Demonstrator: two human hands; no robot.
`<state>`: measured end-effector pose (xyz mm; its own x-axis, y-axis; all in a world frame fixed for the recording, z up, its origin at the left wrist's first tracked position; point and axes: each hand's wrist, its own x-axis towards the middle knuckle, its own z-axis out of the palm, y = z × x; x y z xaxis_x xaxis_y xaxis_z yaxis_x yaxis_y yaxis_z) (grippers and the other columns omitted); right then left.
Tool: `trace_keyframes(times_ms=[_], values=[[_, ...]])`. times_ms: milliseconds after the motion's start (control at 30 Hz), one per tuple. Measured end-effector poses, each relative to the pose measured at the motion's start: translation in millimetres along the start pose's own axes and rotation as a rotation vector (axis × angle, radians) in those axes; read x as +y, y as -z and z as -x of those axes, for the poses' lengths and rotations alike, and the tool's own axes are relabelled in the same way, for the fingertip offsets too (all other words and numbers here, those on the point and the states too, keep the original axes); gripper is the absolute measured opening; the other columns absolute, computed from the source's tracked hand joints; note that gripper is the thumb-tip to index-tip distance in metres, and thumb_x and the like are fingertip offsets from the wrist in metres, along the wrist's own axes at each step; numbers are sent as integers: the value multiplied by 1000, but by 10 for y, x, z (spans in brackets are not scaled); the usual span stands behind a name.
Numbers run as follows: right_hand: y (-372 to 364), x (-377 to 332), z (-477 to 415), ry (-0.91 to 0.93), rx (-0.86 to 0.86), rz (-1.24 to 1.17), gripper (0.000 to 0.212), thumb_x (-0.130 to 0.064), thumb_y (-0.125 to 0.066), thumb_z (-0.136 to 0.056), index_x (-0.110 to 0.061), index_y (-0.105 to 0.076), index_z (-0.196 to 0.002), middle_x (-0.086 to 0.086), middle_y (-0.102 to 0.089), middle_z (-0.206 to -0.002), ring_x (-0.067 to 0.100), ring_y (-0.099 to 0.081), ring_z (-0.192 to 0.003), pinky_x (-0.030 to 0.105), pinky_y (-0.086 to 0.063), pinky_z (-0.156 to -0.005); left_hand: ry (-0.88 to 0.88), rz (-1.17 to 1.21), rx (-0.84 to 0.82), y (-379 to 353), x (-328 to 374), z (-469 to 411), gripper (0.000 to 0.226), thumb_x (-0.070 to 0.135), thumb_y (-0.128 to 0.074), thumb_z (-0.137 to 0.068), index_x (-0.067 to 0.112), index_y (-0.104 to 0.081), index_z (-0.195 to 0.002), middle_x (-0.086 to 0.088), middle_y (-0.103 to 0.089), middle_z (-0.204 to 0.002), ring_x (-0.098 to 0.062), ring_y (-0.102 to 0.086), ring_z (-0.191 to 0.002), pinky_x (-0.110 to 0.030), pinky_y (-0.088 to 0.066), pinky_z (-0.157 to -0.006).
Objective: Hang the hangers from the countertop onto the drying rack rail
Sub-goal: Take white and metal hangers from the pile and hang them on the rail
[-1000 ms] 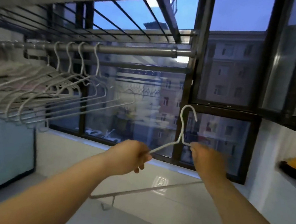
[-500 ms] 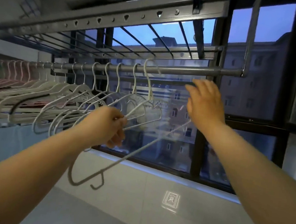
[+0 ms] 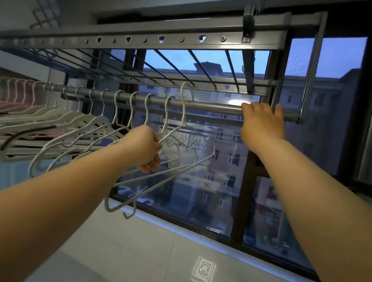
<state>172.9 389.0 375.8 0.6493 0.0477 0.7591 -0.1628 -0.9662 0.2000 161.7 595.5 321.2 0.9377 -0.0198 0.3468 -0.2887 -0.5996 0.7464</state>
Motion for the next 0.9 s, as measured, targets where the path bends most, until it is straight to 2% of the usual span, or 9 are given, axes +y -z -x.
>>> trace_keyframes(times_ms=[167, 300, 433, 500, 567, 667, 767, 833, 900], values=[[-35, 28, -12, 28, 24, -45, 56, -8, -43, -93, -12, -21, -145, 12, -30, -148, 30, -24, -137, 44, -10, -116, 8, 21, 15, -76, -50, -99, 25, 13, -42, -96, -3, -53, -112, -7, -58, -67, -15, -58, -53, -17, -49, -37], [-55, 23, -12, 30, 38, -43, 58, -9, -44, -93, -12, -19, -146, 11, -27, -149, 30, -21, -138, 44, -8, -116, 50, 13, -11, -149, -73, -138, 28, 15, -41, -96, -5, -53, -112, -7, -57, -65, -9, -57, -40, -17, -47, -36], [-67, 56, 17, 45, 34, -64, 62, -11, -46, -93, -14, -14, -147, 9, -19, -153, 28, -13, -142, 43, -3, -117, 49, -44, -32, -205, -123, -139, 27, 18, -43, -96, -1, -55, -110, -5, -58, -67, -9, -58, -47, -17, -49, -40], [-62, 73, 55, 47, 38, -90, 63, -10, -46, -93, -14, -14, -147, 8, -15, -155, 26, -8, -143, 42, -1, -117, 14, -103, -23, -222, -123, -127, 29, 22, -44, -95, 0, -57, -109, -9, -62, -78, -15, -61, -61, -23, -52, -54], [-65, 88, 114, 42, 57, -123, 61, -8, -45, -93, -13, -16, -147, 8, -12, -155, 25, -5, -144, 40, 0, -117, -83, -267, 40, -233, -104, -103, 34, 27, -46, -94, 3, -56, -115, -14, -64, -103, -25, -61, -89, -31, -49, -75], [-95, 129, 251, 19, 80, -139, 60, -7, -43, -94, -13, -17, -147, 7, -6, -157, 25, -1, -145, 38, 0, -118, -246, -331, 165, -266, -27, 27, 39, 29, -49, -92, 12, -48, -127, -9, -54, -127, -25, -53, -111, -32, -42, -87], [-145, 249, 434, -17, 121, -142, 57, -8, -43, -93, -14, -22, -146, 7, -7, -156, 25, -4, -144, 37, 0, -117, -465, -273, 231, -358, 70, 188, 36, 27, -51, -91, 16, -50, -126, -4, -49, -131, -22, -46, -120, -33, -38, -97], [-180, 368, 600, -57, 129, -122, 54, -6, -45, -91, -10, -30, -143, 11, -15, -154, 28, -11, -143, 38, -3, -117, -594, -210, 211, -498, 153, 323, 34, 24, -51, -91, 18, -52, -124, 0, -50, -129, -17, -44, -122, -26, -34, -99], [-265, 525, 771, -50, 198, -98, 48, 1, -56, -81, -1, -50, -128, 22, -38, -142, 38, -35, -132, 49, -20, -112, -663, -107, 148, -709, 226, 463, 31, 22, -51, -91, 19, -55, -122, 9, -52, -118, -7, -46, -113, -16, -31, -93]])
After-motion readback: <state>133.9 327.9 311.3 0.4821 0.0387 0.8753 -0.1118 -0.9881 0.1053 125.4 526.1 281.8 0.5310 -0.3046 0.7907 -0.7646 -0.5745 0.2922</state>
